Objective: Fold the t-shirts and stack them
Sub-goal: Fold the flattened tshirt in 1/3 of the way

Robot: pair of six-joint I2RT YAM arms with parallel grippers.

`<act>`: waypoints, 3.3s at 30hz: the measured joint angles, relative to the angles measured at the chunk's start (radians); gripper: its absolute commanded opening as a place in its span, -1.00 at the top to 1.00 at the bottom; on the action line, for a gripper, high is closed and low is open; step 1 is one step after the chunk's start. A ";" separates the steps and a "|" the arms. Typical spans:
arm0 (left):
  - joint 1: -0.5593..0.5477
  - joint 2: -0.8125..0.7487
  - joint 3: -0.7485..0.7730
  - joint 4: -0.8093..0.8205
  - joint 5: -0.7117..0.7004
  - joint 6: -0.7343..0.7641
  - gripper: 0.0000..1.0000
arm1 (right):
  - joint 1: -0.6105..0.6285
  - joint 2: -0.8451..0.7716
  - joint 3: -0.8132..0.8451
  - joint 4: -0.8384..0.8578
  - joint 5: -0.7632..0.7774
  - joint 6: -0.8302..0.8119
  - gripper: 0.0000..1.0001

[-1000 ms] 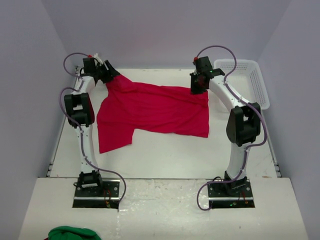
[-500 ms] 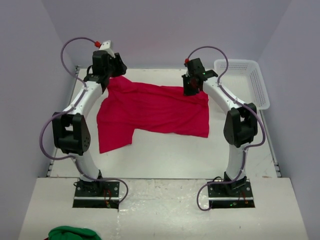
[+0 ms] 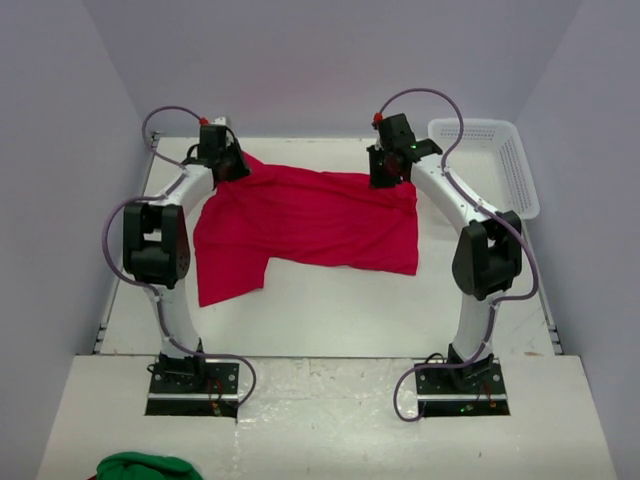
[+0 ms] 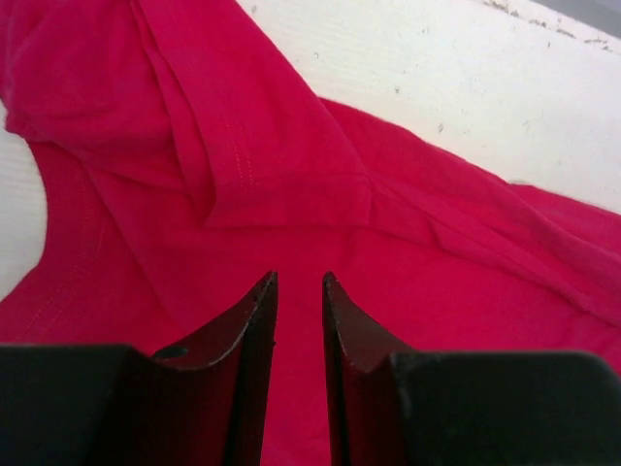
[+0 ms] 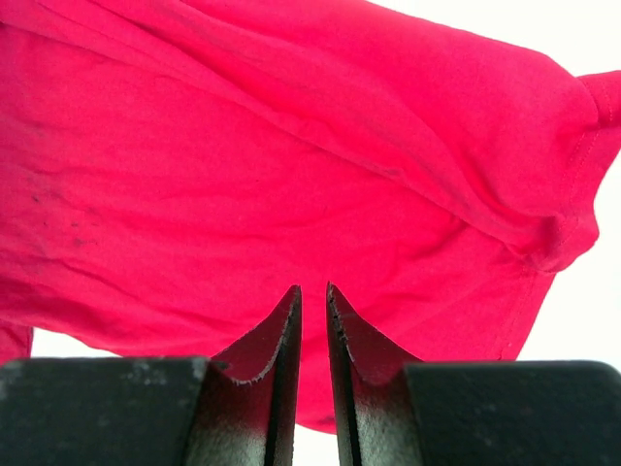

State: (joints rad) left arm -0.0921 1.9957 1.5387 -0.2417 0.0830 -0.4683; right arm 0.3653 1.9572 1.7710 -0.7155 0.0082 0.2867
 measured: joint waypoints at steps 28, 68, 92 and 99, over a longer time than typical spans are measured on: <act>0.039 0.197 0.151 -0.048 -0.055 -0.027 0.40 | -0.034 -0.006 -0.012 0.006 0.000 -0.002 0.64; 0.059 0.303 0.233 -0.086 0.050 -0.018 0.80 | -0.052 -0.008 -0.013 0.007 -0.013 -0.001 0.63; -0.116 -0.089 0.066 -0.098 0.023 -0.021 1.00 | -0.052 -0.008 -0.013 0.010 -0.026 0.001 0.63; -0.198 -0.156 -0.064 -0.117 -0.034 -0.047 1.00 | -0.052 -0.008 -0.013 0.010 -0.026 0.001 0.63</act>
State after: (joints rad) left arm -0.2901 1.8393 1.4742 -0.3584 0.0494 -0.5148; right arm 0.3134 1.9488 1.7580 -0.7059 -0.0181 0.2874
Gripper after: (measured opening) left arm 0.002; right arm 0.186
